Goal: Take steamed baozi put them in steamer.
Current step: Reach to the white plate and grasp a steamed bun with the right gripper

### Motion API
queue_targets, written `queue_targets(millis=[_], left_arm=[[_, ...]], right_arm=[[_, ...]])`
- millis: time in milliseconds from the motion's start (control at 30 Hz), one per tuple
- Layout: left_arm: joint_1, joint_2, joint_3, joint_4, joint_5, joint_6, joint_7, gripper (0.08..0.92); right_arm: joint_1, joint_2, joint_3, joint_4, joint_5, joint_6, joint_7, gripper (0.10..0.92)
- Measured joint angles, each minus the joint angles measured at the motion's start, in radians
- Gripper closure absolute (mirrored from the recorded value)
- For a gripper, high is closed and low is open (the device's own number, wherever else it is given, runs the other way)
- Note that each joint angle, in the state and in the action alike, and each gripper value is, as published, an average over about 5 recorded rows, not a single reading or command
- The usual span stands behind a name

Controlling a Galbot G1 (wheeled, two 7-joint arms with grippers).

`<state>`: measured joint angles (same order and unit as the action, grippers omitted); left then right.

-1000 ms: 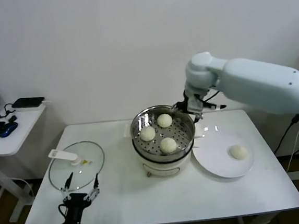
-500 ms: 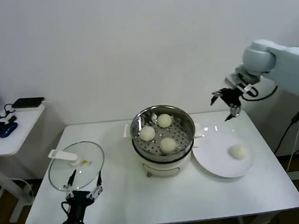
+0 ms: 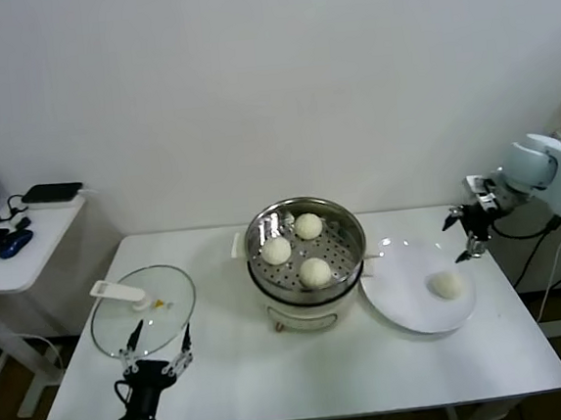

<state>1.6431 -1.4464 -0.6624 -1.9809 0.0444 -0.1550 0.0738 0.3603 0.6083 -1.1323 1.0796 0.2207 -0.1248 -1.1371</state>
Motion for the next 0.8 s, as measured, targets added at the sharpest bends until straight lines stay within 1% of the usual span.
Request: queue_targets(millis=[333,800], left_arm=[[0.004,-0.002,-0.008,0.009,0.004,0.002,0.0,0.177],[0.0,-0.003,-0.006,0.021,0.007,0.004,0.0,0.177]], right_arm=[[-0.182,0.049,0.141,-0.113,-0.1,0.002,0.001,0.203],[-0.292,0.144,0.247,-0.249,-0.191,0.022,0.009,0.203]])
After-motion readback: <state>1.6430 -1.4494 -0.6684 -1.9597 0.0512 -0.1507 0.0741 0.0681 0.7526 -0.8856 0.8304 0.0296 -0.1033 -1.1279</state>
